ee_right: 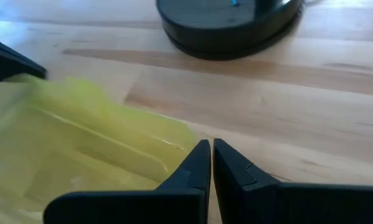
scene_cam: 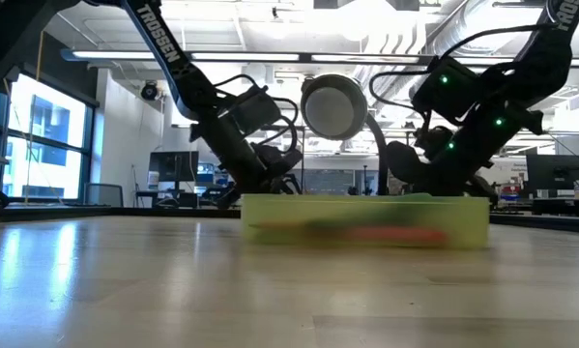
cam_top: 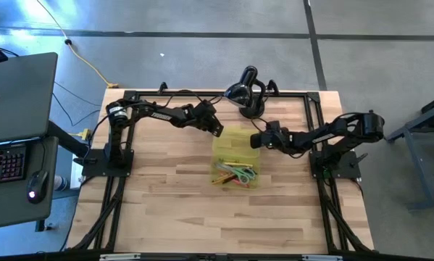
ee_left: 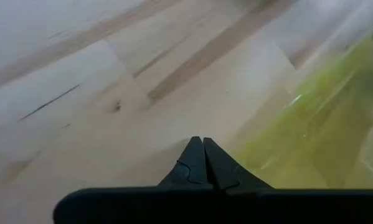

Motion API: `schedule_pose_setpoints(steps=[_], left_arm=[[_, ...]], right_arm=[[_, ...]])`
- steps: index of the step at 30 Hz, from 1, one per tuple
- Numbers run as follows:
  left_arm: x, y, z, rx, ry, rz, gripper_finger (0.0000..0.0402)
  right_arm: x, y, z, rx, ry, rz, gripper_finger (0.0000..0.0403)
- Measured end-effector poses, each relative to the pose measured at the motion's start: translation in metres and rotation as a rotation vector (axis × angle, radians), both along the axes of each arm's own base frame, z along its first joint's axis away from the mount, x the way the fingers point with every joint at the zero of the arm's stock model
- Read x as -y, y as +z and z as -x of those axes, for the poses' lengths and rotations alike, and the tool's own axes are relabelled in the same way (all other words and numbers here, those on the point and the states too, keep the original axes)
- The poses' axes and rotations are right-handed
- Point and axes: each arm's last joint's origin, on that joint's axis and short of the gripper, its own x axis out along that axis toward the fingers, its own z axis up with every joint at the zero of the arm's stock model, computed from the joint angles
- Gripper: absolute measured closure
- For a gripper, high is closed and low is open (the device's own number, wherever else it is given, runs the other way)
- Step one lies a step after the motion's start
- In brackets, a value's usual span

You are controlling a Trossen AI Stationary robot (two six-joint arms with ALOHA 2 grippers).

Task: Pick & place school supplies into a supply box
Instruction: Close the yellow school supply box

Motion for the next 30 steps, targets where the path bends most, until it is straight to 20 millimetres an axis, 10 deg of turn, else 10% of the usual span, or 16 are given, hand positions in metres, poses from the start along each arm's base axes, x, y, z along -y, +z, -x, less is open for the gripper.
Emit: schedule_pose_setpoints(steps=[13,30], left_arm=[[0.009,0.036,-0.002,0.111,-0.116,-0.041,0.0392],[0.011,0.015,0.006,-0.081,-0.028,-0.064,0.0381]], right_arm=[[-0.011,0.014,-0.010,0.108,0.105,0.027,0.0403],[-0.043,0.032,-0.011,0.150,0.361,0.006,0.0403]])
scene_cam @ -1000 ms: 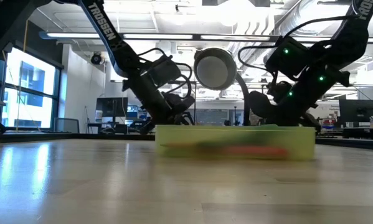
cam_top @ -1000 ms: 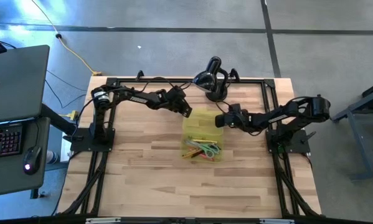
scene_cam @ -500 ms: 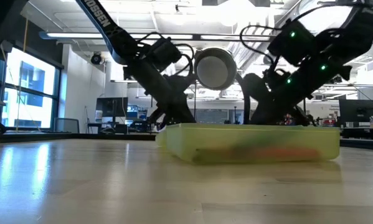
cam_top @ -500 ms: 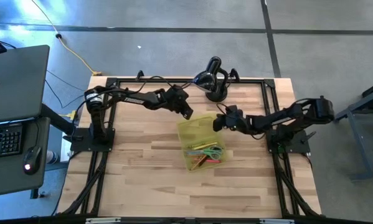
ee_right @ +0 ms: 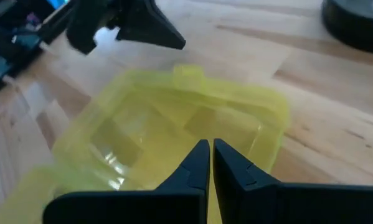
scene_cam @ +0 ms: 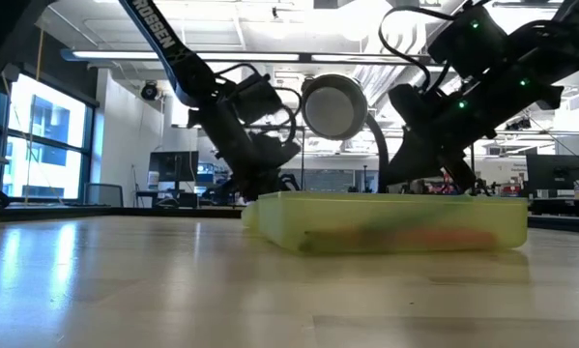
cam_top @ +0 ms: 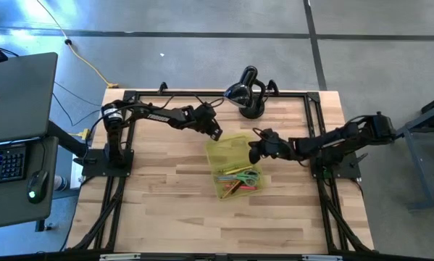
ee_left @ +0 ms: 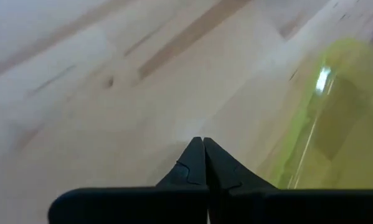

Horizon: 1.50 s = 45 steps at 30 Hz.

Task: Pick & place school supplies into a supply box
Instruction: Close the yellow school supply box

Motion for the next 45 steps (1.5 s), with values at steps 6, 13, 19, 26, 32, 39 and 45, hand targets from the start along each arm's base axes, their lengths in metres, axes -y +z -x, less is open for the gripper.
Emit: schedule_pose_setpoints(steps=[6,13,19,26,32,39,45], left_arm=[[0.001,-0.003,-0.003,0.014,-0.007,-0.004,0.0392],[-0.001,-0.006,-0.009,0.060,-0.010,-0.016,0.0382],[-0.001,-0.016,-0.012,0.083,-0.047,0.016,0.0392],[-0.001,-0.020,-0.016,0.111,-0.068,0.027,0.0392],[0.001,-0.015,-0.020,0.186,-0.125,0.054,0.0387],[0.010,-0.013,-0.025,0.228,-0.214,0.105,0.0392],[0.010,-0.013,-0.025,0.237,-0.232,0.119,0.0382]], right_arm=[[-0.018,0.000,-0.002,-0.015,0.183,-0.002,0.0403],[-0.042,0.000,0.000,-0.018,0.324,0.003,0.0403],[-0.053,0.000,0.002,-0.027,0.364,0.032,0.0403],[-0.054,-0.002,0.004,-0.054,0.340,0.034,0.0403],[-0.052,-0.005,0.005,-0.074,0.310,0.008,0.0403],[-0.051,-0.008,0.008,-0.106,0.287,-0.002,0.0403],[-0.051,-0.008,0.008,-0.106,0.275,-0.004,0.0403]])
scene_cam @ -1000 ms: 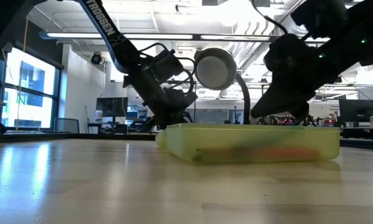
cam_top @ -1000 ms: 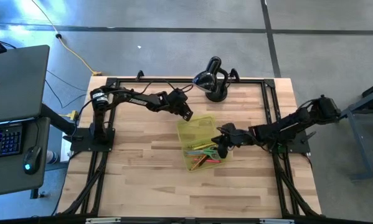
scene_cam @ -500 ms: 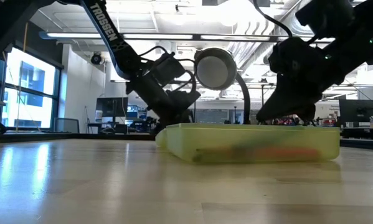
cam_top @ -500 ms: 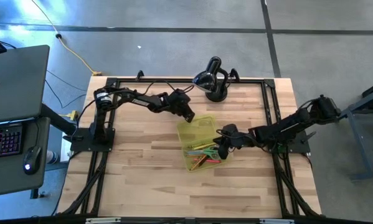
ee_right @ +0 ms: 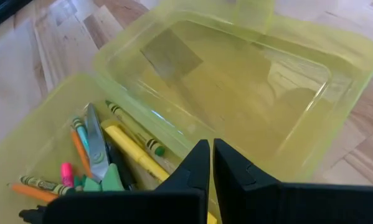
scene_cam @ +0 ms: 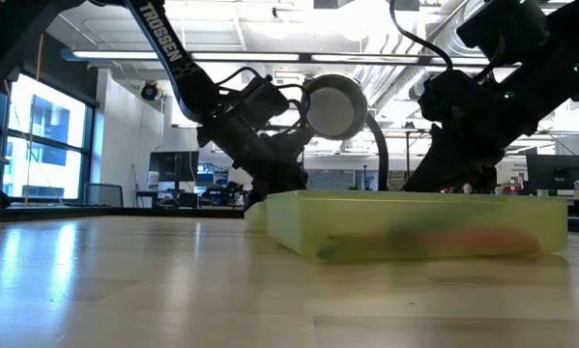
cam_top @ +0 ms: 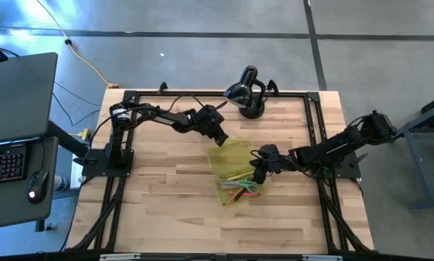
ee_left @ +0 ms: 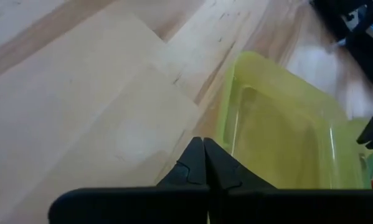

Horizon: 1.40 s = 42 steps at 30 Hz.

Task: Pick & place school supplies into a supply box
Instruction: Close the yellow school supply box

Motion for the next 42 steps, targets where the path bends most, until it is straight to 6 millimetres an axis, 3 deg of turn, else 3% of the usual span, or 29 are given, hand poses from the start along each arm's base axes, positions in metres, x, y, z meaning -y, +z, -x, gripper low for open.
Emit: schedule_pose_setpoints(steps=[4,14,17,23,27,32,40,42], left_arm=[[0.000,0.003,-0.003,0.013,-0.010,0.004,0.0389],[-0.005,0.034,-0.022,0.043,-0.061,-0.009,0.0382],[-0.006,0.046,-0.021,-0.018,-0.035,-0.021,0.0392],[0.003,0.052,0.001,-0.312,0.081,-0.094,0.0384],[0.022,0.054,0.022,-0.563,0.150,-0.122,0.0388],[0.055,0.058,0.037,-0.757,0.210,-0.151,0.0392],[0.115,0.044,0.047,-0.871,0.207,-0.088,0.0383],[0.120,0.045,0.051,-0.891,0.206,-0.096,0.0392]], right_arm=[[0.000,0.000,0.000,0.001,-0.004,0.004,0.0403],[0.005,0.001,0.000,0.010,-0.079,0.092,0.0403],[0.011,0.001,-0.001,0.019,-0.139,0.098,0.0403],[0.025,-0.001,0.000,-0.011,-0.214,0.107,0.0403],[0.033,-0.004,0.003,-0.046,-0.263,0.088,0.0403],[0.044,-0.012,0.012,-0.151,-0.358,0.042,0.0403],[0.057,-0.020,0.021,-0.276,-0.354,-0.060,0.0403],[0.060,-0.019,0.021,-0.284,-0.337,-0.060,0.0403]])
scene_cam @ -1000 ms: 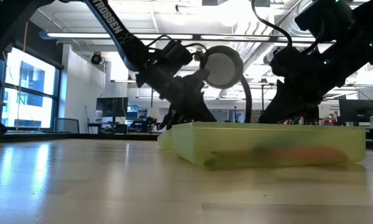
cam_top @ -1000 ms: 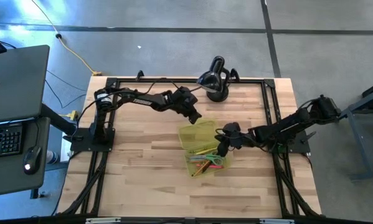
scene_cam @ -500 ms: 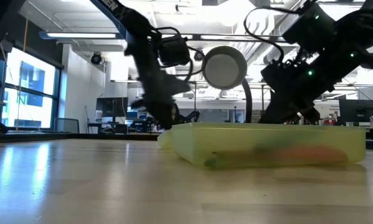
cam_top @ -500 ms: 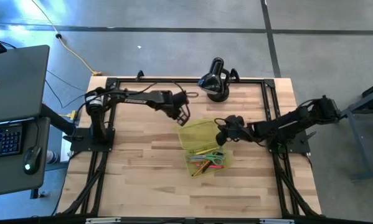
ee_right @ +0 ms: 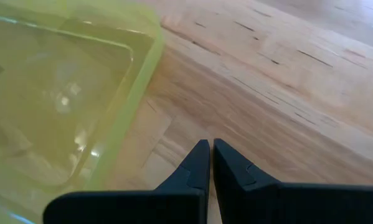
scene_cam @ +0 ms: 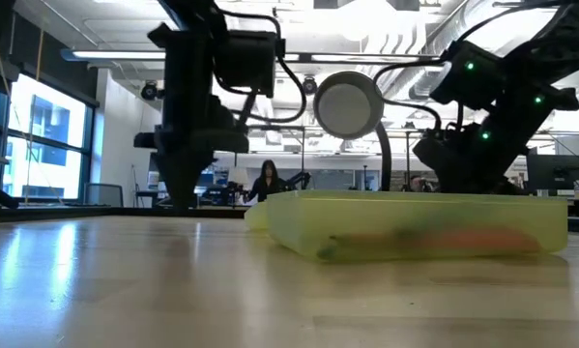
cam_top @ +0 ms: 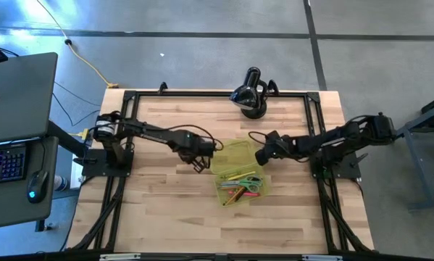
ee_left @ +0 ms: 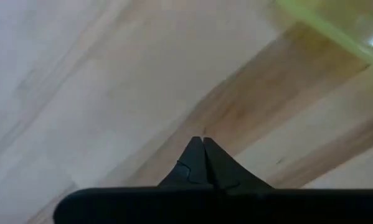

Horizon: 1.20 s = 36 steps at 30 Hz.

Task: Pick & place school supplies into a supply box
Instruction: Close the yellow school supply box

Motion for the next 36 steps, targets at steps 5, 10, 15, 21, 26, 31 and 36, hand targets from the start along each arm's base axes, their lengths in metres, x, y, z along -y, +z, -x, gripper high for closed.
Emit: schedule_pose_setpoints(steps=[5,10,15,21,26,31,36], left_arm=[[0.008,0.000,0.006,-0.049,-0.007,0.058,0.0383],[0.043,0.000,0.004,-0.013,-0.061,0.091,0.0381],[0.072,0.000,0.009,-0.011,-0.072,0.062,0.0391],[0.104,-0.014,0.028,-0.004,-0.028,0.052,0.0382],[0.119,-0.022,0.066,0.028,0.129,0.024,0.0391],[0.122,-0.019,0.080,0.474,0.284,-0.042,0.0378],[0.118,-0.026,0.082,0.759,0.307,-0.103,0.0392]], right_arm=[[0.008,0.000,0.000,-0.002,0.019,-0.025,0.0403],[0.012,0.001,0.000,-0.007,0.043,-0.018,0.0402],[0.011,0.001,0.000,-0.004,0.060,-0.038,0.0402],[0.010,0.001,-0.001,-0.001,0.092,-0.048,0.0402],[0.010,0.002,-0.004,0.033,0.141,-0.056,0.0402],[0.009,0.004,-0.008,0.068,0.190,-0.049,0.0402],[0.008,0.006,-0.010,0.085,0.243,-0.052,0.0402]])
